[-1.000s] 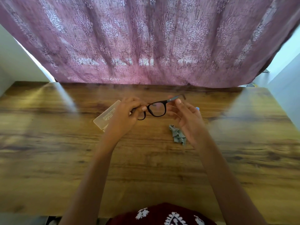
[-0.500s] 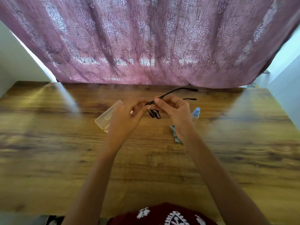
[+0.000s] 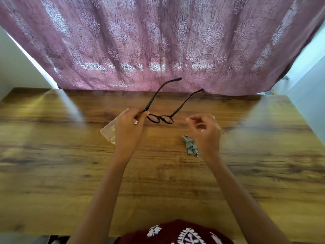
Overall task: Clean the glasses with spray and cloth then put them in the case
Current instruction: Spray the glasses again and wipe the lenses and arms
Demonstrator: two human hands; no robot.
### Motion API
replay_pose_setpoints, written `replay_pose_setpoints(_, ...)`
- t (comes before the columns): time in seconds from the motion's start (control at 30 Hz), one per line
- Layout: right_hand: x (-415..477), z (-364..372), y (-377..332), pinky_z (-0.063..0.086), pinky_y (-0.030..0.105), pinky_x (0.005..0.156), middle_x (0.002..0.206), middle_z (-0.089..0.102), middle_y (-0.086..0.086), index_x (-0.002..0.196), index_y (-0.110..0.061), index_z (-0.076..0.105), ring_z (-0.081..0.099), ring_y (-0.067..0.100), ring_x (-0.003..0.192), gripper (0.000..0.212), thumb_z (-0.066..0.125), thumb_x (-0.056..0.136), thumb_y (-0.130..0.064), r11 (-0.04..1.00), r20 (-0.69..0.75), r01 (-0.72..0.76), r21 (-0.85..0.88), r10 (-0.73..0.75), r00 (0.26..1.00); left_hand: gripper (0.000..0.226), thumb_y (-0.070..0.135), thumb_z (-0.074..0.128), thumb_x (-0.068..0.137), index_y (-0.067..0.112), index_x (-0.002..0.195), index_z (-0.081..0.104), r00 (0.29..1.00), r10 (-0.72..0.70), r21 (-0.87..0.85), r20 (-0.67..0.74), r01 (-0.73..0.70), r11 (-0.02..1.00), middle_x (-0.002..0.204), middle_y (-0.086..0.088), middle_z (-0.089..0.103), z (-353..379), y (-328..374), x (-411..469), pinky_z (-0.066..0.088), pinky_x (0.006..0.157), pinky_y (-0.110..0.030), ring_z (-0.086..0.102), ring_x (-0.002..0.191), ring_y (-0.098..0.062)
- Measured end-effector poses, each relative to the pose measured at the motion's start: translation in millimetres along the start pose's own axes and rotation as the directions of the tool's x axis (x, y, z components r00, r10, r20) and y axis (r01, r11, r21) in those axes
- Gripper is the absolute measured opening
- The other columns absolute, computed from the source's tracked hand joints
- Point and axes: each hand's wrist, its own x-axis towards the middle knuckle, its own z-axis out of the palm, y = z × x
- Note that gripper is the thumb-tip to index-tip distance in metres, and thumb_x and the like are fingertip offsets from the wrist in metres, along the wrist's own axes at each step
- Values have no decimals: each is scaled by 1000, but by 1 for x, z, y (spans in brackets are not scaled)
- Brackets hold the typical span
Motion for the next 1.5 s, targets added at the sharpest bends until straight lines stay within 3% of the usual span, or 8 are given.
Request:
replay_pose_setpoints(0.17,3,-10,57,35,11,83,102,55,13,105,-4,63,52,24,95,23,65,84,-11,914,-180,66,-401,-150,972,19,24,63,91,11,104,72,998,-64,-91,-5,63,994,93,9,65,6,-3,2,32,73,0,55,88,-5)
replay_pose_setpoints(0.4,-1,-4,87,48,31,90,114,60,12,128,-6,49,56,20,104,44,66,88,-9,933,-90,84,-351,-123,988,20,26,62,92,14,105,71,994,-108,-203,2,106,973,93,8,69,22,1,4,36,72,-1,59,87,-6)
replay_pose_setpoints(0.63,0,-1,94,47,23,72,116,54,17,143,-23,27,54,17,89,63,58,92,-5,948,15,77,-310,-76,997,18,27,61,92,18,106,70,991,-136,-273,14,135,953,89,18,64,23,3,0,44,76,-20,59,87,-4)
replay_pose_setpoints(0.73,8,-1,82,42,11,62,121,53,15,145,-24,28,55,14,80,59,53,95,-6,976,18,-60,-211,65,998,18,29,61,92,20,105,70,989,-148,-276,12,146,950,87,26,61,23,-1,-1,42,74,-13,57,86,5)
replay_pose_setpoints(0.93,-9,-7,24,48,35,49,71,47,0,132,-42,33,46,17,53,50,40,98,-7,870,232,-387,304,327,916,15,22,63,91,17,103,71,993,-120,-284,-22,109,953,89,24,61,25,-4,0,37,69,-2,53,86,18)
replay_pose_setpoints(1.03,-21,-11,-13,40,23,37,73,50,4,129,-37,41,44,16,46,50,40,86,-12,712,394,-478,514,299,869,14,13,65,89,10,101,72,994,-75,-295,-80,48,954,90,17,62,28,-2,-3,36,71,-2,53,88,17)
replay_pose_setpoints(1.2,-21,-10,-51,33,18,33,75,52,6,128,-32,46,41,15,40,44,42,88,-15,659,515,-491,569,179,838,16,3,63,88,6,101,71,986,-6,-292,-166,-44,955,95,1,69,32,5,-10,36,73,-5,52,86,10)
replay_pose_setpoints(1.5,-8,-3,-75,41,25,37,60,52,12,113,-50,44,43,18,42,50,64,89,-12,954,364,-188,234,93,927,17,6,61,89,10,103,71,963,-15,-378,-268,-91,921,90,23,60,26,18,-16,44,69,-19,54,84,-2)
